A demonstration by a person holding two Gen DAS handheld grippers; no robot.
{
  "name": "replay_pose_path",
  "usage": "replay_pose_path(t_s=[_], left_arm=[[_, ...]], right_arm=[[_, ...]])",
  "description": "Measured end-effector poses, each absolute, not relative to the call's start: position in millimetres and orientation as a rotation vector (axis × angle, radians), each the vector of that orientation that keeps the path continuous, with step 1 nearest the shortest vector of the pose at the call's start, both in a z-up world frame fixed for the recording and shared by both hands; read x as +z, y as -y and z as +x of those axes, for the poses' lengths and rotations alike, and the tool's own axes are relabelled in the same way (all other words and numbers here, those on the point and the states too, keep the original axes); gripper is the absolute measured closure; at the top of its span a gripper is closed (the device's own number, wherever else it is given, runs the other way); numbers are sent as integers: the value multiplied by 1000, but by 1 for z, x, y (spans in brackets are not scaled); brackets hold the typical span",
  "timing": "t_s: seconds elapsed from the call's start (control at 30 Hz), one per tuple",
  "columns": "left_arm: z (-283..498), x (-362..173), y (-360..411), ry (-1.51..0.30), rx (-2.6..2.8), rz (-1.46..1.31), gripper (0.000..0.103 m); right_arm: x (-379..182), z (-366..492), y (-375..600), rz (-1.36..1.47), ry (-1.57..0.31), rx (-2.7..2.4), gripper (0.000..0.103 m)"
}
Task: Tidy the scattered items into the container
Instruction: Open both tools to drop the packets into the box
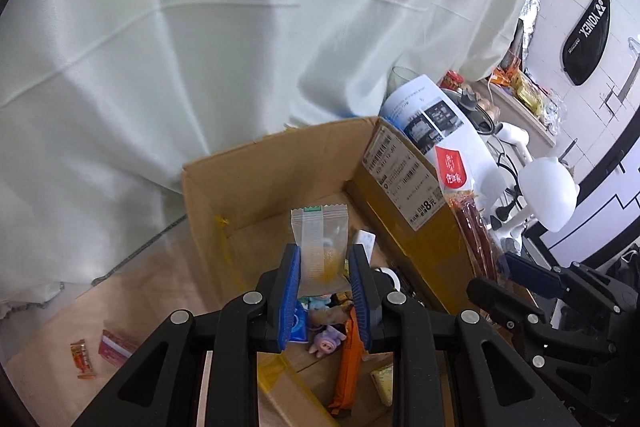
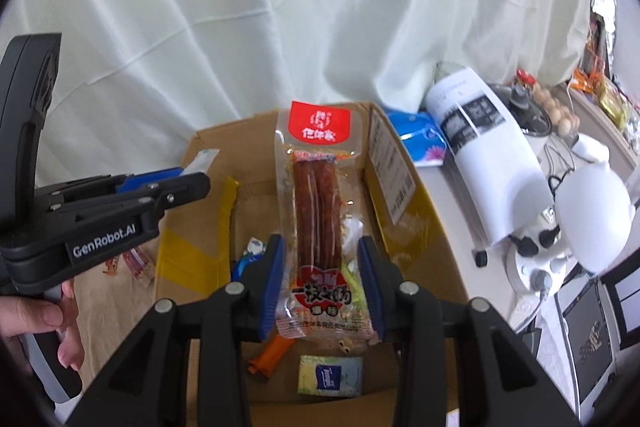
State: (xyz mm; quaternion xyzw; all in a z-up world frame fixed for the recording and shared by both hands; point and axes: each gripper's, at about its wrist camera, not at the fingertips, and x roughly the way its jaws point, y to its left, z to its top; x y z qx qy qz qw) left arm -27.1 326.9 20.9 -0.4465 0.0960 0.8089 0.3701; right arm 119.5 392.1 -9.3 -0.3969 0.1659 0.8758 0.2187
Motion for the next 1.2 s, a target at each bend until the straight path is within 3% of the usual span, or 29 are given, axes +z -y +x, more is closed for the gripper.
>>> replay_pose_path(t_s=[0.27,0.37,0.4,0.47,0.5,0.53,0.63,1.2], left_arm=[[-28,8,-339,-255,2067,-1188,76],[-30,4,-341,-245,2059,-1207,73],[-30,5,-341,-244,2068,-1201,65],[-30,5,-342,-243,2063,-1200,30],[-31,4,-343,-242,2053,-1200,3],[-31,4,-343,-239,2045,-1194,0],[-31,6,-340,-238,2066,-1193,0],[-48,19,-300,-144,2141,-1204,0]], right_arm=[[-17,122,-397,-1122,-470,2400,59],[-17,120,-398,-1131,-448,2372,54],[-17,120,-398,-1132,-440,2363,49],[-17,121,-400,-1132,-433,2349,38],[-17,121,-401,-1131,-434,2344,31],[-18,122,-401,-1128,-434,2342,23],[-18,121,-400,-1125,-401,2334,0],[-2,106,-384,-1067,-343,2383,0]])
